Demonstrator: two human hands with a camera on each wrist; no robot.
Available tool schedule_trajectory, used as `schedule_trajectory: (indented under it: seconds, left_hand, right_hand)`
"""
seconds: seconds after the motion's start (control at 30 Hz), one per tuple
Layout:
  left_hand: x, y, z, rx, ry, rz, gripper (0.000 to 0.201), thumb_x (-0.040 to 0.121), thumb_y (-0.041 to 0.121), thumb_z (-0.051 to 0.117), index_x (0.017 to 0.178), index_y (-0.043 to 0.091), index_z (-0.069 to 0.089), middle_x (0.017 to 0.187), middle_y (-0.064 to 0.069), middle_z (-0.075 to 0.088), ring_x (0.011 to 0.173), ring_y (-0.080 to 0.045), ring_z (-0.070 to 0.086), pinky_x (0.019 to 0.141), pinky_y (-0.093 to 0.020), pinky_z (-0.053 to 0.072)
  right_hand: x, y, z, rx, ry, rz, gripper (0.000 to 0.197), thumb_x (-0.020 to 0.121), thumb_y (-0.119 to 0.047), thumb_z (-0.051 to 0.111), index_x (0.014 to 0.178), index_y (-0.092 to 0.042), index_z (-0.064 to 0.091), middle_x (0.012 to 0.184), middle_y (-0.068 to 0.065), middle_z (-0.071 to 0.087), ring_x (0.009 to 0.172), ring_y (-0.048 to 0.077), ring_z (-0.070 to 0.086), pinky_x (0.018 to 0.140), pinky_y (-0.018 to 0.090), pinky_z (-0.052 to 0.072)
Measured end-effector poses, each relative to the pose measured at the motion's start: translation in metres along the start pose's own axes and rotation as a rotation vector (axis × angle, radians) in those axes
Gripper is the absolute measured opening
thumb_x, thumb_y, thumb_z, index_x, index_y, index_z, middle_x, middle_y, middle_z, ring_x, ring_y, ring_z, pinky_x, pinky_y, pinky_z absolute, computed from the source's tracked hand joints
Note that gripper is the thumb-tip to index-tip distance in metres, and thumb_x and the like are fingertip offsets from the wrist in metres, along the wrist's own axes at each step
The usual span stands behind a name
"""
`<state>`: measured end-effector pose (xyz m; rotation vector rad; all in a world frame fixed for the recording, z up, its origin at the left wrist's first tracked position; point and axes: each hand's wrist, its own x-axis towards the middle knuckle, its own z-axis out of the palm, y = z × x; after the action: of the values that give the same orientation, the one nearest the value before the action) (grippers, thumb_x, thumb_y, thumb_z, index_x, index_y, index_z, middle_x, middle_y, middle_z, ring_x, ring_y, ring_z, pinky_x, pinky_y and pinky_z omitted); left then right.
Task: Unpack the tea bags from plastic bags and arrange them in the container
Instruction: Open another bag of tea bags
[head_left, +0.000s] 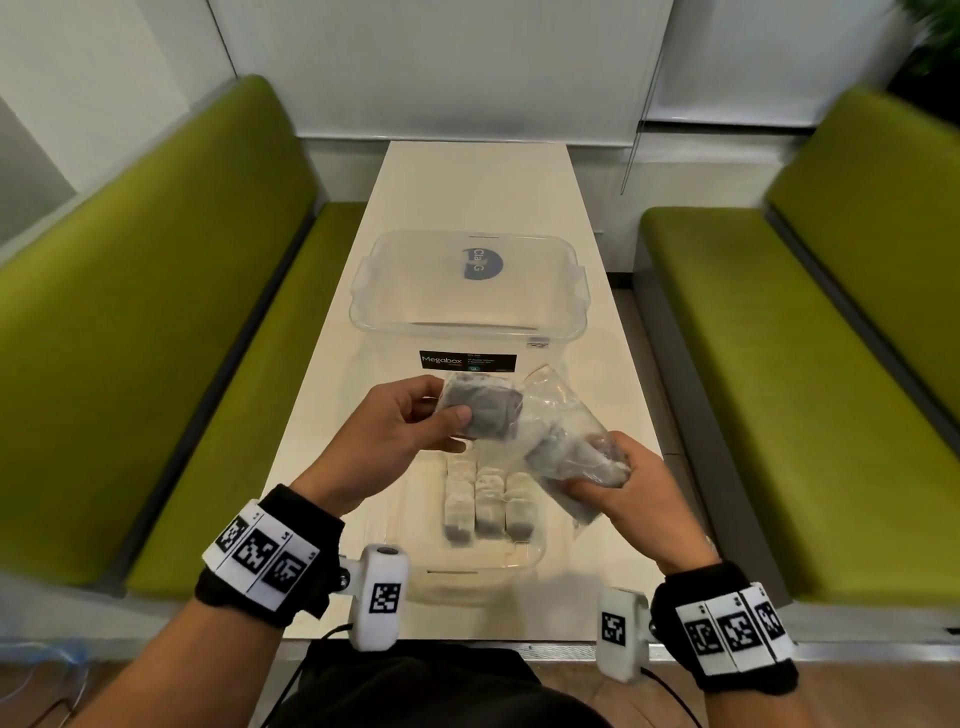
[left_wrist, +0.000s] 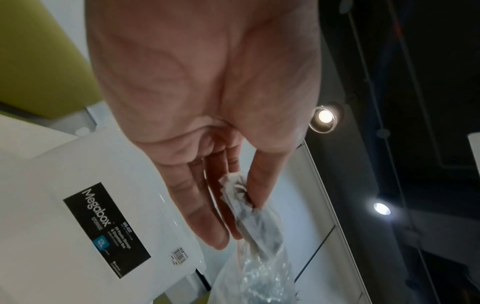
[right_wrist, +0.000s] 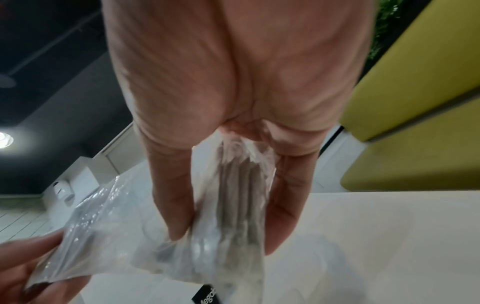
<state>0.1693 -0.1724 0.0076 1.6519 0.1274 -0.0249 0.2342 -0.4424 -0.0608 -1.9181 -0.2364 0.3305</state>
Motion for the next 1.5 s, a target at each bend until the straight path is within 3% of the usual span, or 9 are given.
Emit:
schedule_trajectory:
  seconds: [0.17,0.3,0.47,0.77,0.87,1.03,1.17,1.33,1.5]
  left_hand:
    - [0.000,0.000,-0.005,-0.103,0.049,-0.049,0.020,0.099,0.010,0.062,0.117,0.004,0.067,0.105,-0.015,0.077,0.094,-0.033,0.075,0.080,-0.033,0.063]
    - [0.000,-0.003,-0.013,-0.103,0.101,-0.062,0.019,0.098,0.010,0.063,0.114,0.003,0.068,0.104,-0.016,0.076,0.090,-0.034,0.075,0.079,-0.035,0.063]
    - [-0.002,-0.007,-0.018,0.001,0.108,-0.088,0.016,0.098,0.012,0.065,0.112,0.004,0.069,0.098,-0.015,0.077,0.082,-0.026,0.075,0.075,-0.031,0.062]
    - [-0.007,-0.017,-0.015,0.111,-0.003,-0.116,0.010,0.097,0.010,0.066,0.106,0.007,0.070,0.094,-0.011,0.078,0.079,-0.021,0.072,0.077,-0.032,0.062]
    - [-0.007,-0.015,-0.017,0.123,-0.030,-0.102,0.013,0.096,0.010,0.067,0.107,0.006,0.070,0.093,-0.012,0.077,0.077,-0.019,0.071,0.077,-0.031,0.061]
    - [-0.007,-0.011,-0.016,0.172,-0.135,-0.074,0.016,0.095,0.008,0.068,0.111,0.006,0.071,0.096,-0.016,0.076,0.077,-0.016,0.070,0.075,-0.028,0.060]
    - [-0.004,-0.009,-0.012,0.214,-0.266,-0.065,0.017,0.094,0.013,0.071,0.110,0.008,0.072,0.097,-0.016,0.075,0.081,-0.022,0.069,0.077,-0.030,0.059]
    - [0.003,-0.010,-0.005,0.298,-0.342,-0.054,0.017,0.094,0.020,0.072,0.108,0.009,0.071,0.095,-0.009,0.076,0.077,-0.014,0.065,0.068,-0.026,0.052]
    - [0.007,-0.018,-0.013,0.440,-0.218,-0.034,0.014,0.090,0.029,0.077,0.102,0.023,0.073,0.090,0.001,0.076,0.075,-0.013,0.066,0.069,-0.023,0.050]
  right_hand:
    - [0.007,0.018,-0.012,0.089,0.042,0.097,0.031,0.075,-0.017,0.090,0.101,-0.014,0.073,0.092,0.006,0.078,0.092,0.034,0.073,0.084,0.050,0.059]
    - [0.015,0.047,-0.017,0.094,0.126,0.242,0.030,0.076,-0.016,0.090,0.098,-0.007,0.073,0.093,0.014,0.078,0.082,0.025,0.074,0.075,0.037,0.057]
    - [0.023,0.080,-0.012,-0.212,0.123,0.434,0.035,0.082,-0.032,0.085,0.102,-0.012,0.065,0.096,0.002,0.068,0.084,0.015,0.060,0.077,0.029,0.040]
    - [0.038,0.107,0.011,-0.469,-0.001,0.483,0.072,0.064,-0.079,0.072,0.103,-0.019,0.073,0.109,0.003,0.073,0.111,0.029,0.063,0.097,0.045,0.051]
    - [0.036,0.082,0.007,-0.583,0.138,0.355,0.088,0.071,-0.083,0.066,0.132,-0.020,0.062,0.134,0.006,0.063,0.130,0.028,0.050,0.109,0.043,0.041]
    - [0.030,0.016,0.006,-0.165,0.414,-0.039,0.044,0.085,-0.055,0.074,0.117,-0.025,0.067,0.112,-0.009,0.065,0.112,0.014,0.057,0.094,0.029,0.044]
    - [0.034,-0.029,0.021,0.298,-0.066,0.039,0.053,0.086,-0.060,0.064,0.116,-0.016,0.068,0.101,0.005,0.074,0.094,0.024,0.071,0.080,0.035,0.059]
    - [0.032,-0.047,0.054,0.527,-0.725,0.204,0.060,0.099,-0.049,0.047,0.138,-0.005,0.055,0.123,0.018,0.068,0.107,0.035,0.065,0.080,0.041,0.058]
    - [0.030,-0.044,0.063,0.611,-0.860,0.240,0.044,0.098,-0.013,0.053,0.140,-0.004,0.055,0.129,0.032,0.063,0.108,0.045,0.066,0.082,0.047,0.062]
